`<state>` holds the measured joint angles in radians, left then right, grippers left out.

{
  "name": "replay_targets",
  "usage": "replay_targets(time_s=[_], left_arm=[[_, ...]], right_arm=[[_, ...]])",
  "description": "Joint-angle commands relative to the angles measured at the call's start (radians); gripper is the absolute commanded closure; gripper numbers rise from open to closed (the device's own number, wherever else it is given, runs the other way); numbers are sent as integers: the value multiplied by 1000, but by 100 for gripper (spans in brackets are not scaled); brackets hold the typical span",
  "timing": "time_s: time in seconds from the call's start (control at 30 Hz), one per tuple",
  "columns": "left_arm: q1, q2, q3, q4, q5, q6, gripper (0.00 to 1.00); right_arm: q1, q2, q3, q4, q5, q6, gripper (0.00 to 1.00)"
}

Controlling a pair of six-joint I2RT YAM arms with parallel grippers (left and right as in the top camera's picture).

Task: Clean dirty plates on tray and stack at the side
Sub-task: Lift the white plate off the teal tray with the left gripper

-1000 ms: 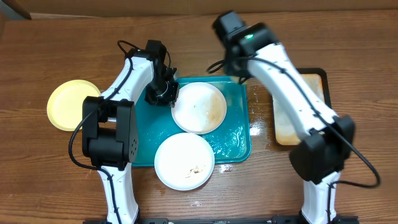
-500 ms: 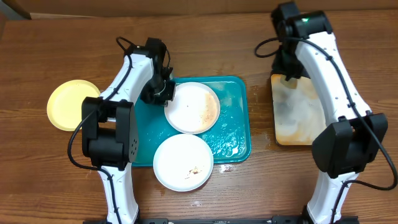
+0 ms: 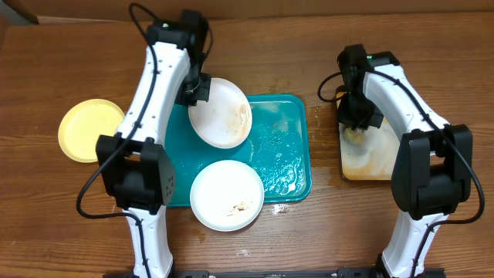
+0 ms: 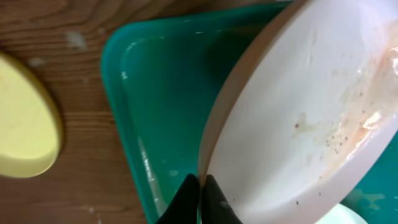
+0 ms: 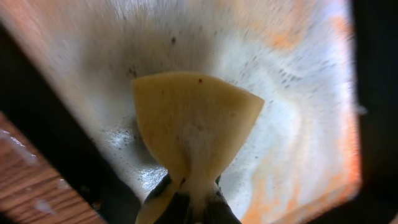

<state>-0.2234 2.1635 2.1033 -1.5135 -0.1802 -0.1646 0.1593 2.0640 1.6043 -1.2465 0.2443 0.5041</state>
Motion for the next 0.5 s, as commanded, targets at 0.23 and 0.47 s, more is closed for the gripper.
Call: replay_targets(time_s=[0.23, 0.47], left_arm=[[-155, -34, 84, -142, -360, -213, 96], [-222, -40, 88, -177, -441, -325, 96]], right_arm=[[-5, -7, -17, 24, -22, -16, 96], [-23, -7, -17, 30, -42, -42, 96]])
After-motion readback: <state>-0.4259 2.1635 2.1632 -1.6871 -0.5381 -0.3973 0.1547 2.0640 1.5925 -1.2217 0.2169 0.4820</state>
